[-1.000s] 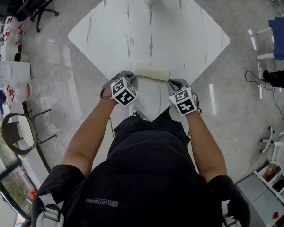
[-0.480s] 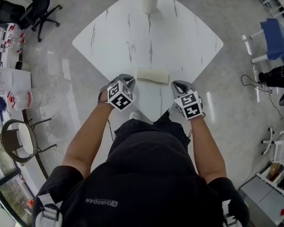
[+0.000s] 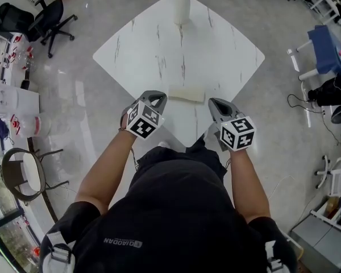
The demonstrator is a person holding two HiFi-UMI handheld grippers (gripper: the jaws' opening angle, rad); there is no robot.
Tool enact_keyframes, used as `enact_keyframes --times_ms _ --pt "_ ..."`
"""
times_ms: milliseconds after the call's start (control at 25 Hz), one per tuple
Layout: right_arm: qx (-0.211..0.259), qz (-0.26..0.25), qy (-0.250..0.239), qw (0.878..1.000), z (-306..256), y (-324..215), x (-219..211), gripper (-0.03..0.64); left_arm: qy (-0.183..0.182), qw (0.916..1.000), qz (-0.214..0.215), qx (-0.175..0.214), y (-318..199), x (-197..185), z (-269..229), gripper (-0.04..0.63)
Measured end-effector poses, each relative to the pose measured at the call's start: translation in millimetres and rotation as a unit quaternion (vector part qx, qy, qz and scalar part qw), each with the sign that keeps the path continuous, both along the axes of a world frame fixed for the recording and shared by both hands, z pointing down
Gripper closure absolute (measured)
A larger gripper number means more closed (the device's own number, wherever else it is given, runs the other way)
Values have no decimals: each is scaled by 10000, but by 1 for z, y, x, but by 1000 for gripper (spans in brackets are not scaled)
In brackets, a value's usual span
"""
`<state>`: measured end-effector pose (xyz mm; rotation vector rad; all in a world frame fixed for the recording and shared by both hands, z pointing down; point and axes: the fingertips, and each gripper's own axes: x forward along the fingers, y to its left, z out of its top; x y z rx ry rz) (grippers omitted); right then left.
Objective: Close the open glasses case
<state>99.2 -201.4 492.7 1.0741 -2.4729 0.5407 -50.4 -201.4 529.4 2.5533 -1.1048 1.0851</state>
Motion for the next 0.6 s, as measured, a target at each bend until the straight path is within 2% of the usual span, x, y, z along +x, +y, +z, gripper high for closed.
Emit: enact_keyframes --times_ms 160,320,480,600 --pt "62 341 -577 9977 -26 3 1 615 698 9972 -237 80 3 0 -29 592" --pt "279 414 -630 9968 -44 8 4 615 1153 9918 -541 139 8 -11 -57 591" --pt "356 544 -766 9949 -56 12 7 615 1778 9808 -789 125 15 -17 -79 592" --pt "502 623 -769 9938 -65 12 7 615 1971 9763 -875 173 15 -18 -90 592"
